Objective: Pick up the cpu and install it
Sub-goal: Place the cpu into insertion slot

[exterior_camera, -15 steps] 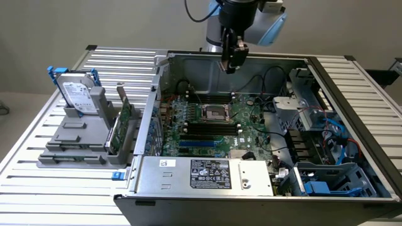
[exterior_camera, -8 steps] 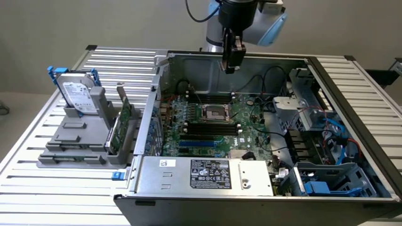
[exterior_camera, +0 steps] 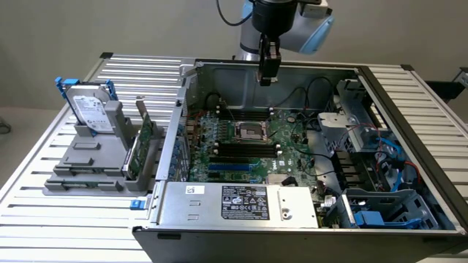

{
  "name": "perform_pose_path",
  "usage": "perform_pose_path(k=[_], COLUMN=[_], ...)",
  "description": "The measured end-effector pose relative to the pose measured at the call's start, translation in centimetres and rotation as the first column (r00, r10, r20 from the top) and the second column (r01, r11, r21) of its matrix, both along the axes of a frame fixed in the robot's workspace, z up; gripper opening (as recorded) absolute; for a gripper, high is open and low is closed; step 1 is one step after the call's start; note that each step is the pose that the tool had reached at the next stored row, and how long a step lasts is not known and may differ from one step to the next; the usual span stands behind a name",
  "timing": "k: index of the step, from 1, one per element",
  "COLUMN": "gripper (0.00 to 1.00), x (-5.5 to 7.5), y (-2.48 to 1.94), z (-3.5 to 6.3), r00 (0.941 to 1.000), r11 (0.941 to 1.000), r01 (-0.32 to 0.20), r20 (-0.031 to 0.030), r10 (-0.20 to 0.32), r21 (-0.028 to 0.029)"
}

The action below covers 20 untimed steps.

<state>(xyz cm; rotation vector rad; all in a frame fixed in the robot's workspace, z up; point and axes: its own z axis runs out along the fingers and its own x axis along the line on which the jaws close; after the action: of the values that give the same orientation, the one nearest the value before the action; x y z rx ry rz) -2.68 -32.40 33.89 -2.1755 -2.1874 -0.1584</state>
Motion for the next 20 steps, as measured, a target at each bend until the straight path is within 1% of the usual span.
perform_pose_path(k=[2,4,12,20], gripper=[0.55,0.55,0.55,0.55], x=[-0.4,-0.6,-0.9,-1.3], y=[-0.12,-0.33,-1.7,-2.74], z=[-0.05,-0.25,-1.69,-3.15], r00=[1.0,1.0,1.0,0.9999], r11=[1.0,1.0,1.0,0.9999], r01=[0.001,0.003,0.008,0.01], r20=[0.0001,0.0001,0.0001,0.0002], r10=[-0.001,-0.003,-0.008,-0.01], r21=[0.0003,0.0006,0.0004,0.0003])
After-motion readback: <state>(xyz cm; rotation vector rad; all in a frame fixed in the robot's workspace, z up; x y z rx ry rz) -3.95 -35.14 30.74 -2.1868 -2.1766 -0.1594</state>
